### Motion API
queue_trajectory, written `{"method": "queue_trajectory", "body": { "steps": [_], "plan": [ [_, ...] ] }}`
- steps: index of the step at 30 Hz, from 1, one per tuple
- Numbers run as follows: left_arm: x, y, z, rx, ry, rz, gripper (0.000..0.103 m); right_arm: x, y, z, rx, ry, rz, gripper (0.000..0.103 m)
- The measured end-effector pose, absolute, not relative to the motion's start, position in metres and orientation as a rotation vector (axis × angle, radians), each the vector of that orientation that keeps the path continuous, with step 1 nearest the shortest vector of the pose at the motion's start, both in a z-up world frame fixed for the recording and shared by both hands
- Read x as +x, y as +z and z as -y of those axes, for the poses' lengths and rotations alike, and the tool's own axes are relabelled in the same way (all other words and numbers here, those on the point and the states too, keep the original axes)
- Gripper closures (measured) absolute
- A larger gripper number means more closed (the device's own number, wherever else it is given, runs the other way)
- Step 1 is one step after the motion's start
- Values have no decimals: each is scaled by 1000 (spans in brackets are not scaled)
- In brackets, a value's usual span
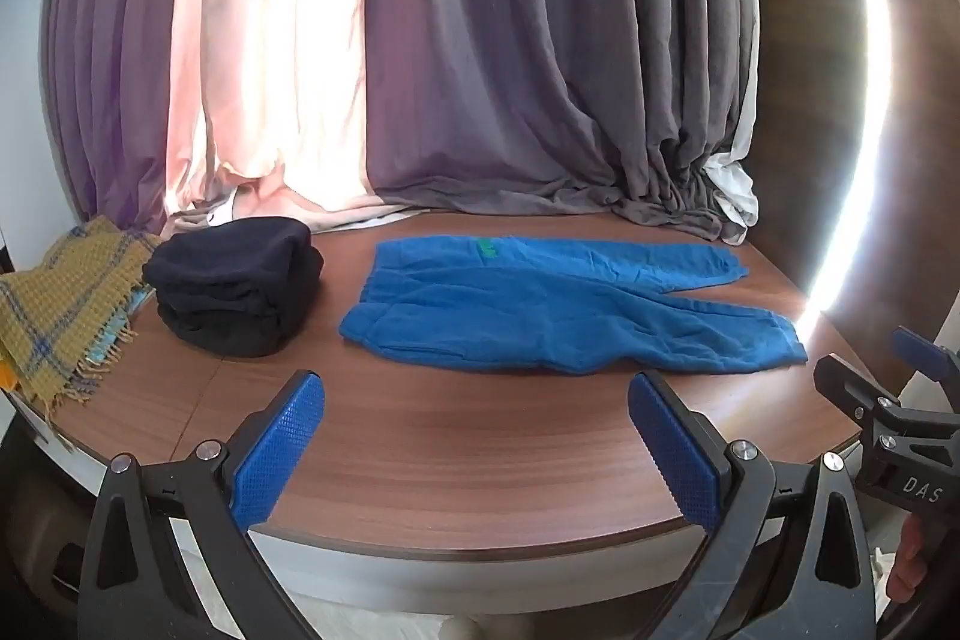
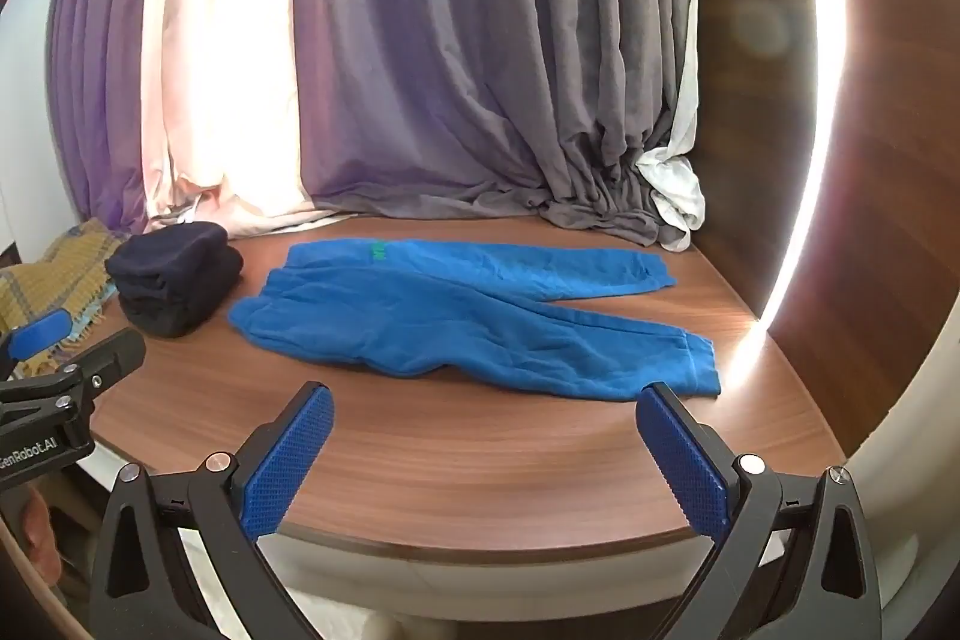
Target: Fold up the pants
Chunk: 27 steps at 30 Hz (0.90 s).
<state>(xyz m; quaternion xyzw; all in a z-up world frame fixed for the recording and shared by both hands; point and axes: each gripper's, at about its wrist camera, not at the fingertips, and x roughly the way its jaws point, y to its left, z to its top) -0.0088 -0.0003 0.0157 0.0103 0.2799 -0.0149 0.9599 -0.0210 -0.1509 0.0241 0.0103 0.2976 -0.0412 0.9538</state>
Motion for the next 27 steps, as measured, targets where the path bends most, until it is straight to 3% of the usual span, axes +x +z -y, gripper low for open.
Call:
{"method": "queue_trajectory", "body": {
  "steps": [27],
  "plan": [
    [-11,21,0,29,-28,-549,0,0,35,154,17,-78,-588,1]
  ]
}}
